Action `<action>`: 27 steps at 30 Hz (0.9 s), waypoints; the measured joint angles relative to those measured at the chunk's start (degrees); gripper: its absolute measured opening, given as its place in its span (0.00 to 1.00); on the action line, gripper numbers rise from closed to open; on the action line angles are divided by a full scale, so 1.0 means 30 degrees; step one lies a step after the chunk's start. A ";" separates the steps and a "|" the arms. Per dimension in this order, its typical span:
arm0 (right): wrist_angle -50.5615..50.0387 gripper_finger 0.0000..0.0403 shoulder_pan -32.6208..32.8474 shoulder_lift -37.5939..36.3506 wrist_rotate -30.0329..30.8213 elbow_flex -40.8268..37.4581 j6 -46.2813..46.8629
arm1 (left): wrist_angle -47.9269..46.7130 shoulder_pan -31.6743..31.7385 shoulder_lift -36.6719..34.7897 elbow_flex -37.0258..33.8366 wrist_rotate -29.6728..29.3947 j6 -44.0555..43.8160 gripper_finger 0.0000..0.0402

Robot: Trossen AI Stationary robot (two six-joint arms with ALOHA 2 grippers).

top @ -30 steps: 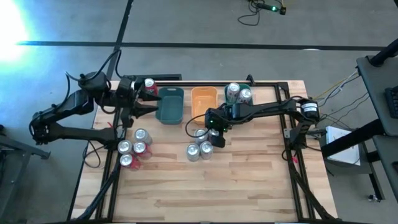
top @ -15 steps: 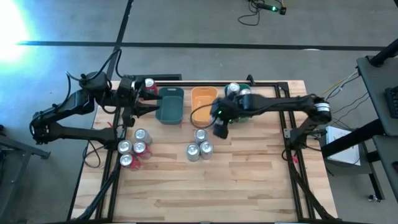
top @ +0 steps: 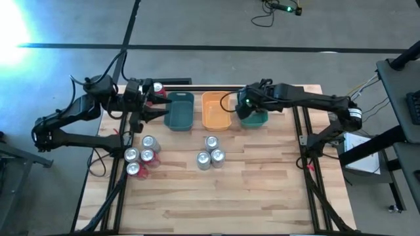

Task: Sort soda cans
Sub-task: Put the red-silver soda can into the green bin

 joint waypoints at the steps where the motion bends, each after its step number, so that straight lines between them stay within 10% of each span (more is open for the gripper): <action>1: 0.0144 0.75 -0.0007 0.0073 0.0033 -0.0180 0.0162 | 0.0000 0.0000 -0.0025 0.0000 0.0000 0.0000 0.47; 27: 0.1677 0.76 -0.0313 0.4288 0.2501 -0.2217 1.0077 | -0.0285 0.0000 -0.0134 0.0000 0.0058 0.0138 0.47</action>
